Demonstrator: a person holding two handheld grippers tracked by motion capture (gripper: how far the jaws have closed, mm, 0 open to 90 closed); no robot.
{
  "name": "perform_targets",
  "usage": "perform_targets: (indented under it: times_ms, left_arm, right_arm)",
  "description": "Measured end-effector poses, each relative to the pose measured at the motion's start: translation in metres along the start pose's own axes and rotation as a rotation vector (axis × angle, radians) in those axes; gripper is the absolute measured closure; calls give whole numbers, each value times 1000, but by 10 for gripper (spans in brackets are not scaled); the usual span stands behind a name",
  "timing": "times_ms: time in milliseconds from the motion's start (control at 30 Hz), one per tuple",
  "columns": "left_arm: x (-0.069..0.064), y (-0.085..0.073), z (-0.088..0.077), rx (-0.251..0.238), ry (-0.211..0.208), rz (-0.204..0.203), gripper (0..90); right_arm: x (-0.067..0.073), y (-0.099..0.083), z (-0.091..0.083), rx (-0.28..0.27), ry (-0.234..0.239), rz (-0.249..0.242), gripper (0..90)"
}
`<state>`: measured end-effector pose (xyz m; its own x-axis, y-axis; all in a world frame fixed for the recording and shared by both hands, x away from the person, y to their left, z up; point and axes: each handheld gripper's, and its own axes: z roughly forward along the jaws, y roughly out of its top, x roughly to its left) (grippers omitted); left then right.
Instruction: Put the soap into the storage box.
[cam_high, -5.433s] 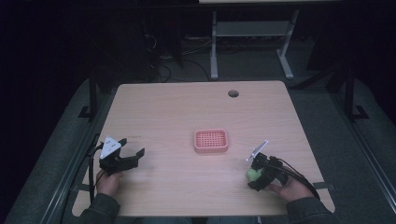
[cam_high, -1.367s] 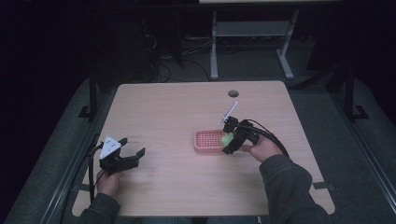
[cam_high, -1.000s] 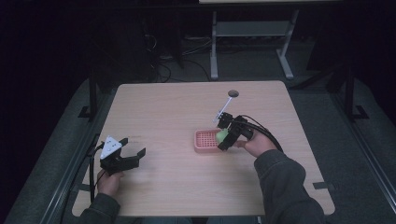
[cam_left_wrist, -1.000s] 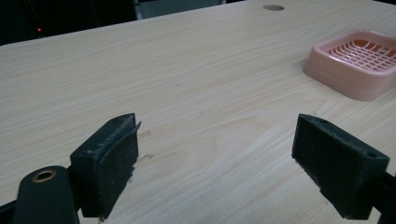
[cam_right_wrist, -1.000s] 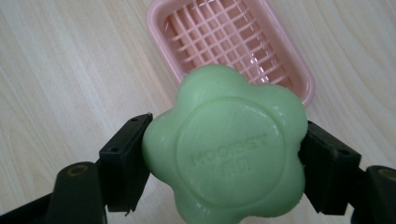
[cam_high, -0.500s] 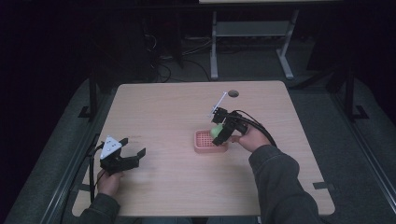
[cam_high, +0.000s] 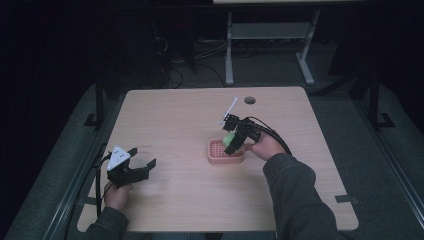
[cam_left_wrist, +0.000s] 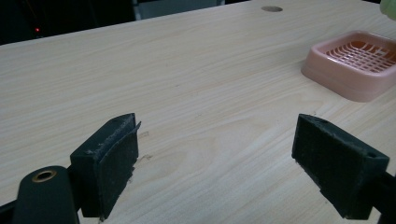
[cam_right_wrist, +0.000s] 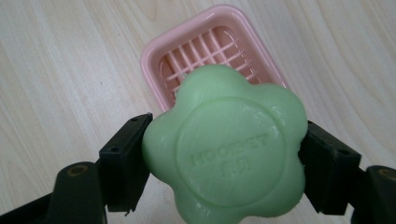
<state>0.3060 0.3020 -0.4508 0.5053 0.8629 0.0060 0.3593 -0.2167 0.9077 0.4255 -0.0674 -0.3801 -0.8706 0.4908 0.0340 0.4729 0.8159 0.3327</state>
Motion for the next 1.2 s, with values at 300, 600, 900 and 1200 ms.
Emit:
perform_targets:
  times_ms: [300,600,900,1200]
  left_arm:
    - [-1,0,0,-1,-3,1,142]
    - [-1,0,0,1,-4,1,142]
    - [-1,0,0,-2,-5,-2,142]
    - [-1,0,0,-4,-5,-4,142]
  right_arm:
    - [-1,6,5,14,6,-10,259]
    - [-3,10,17,45,6,3,259]
    - [-3,17,27,53,17,5,259]
    - [-5,18,34,62,28,20,259]
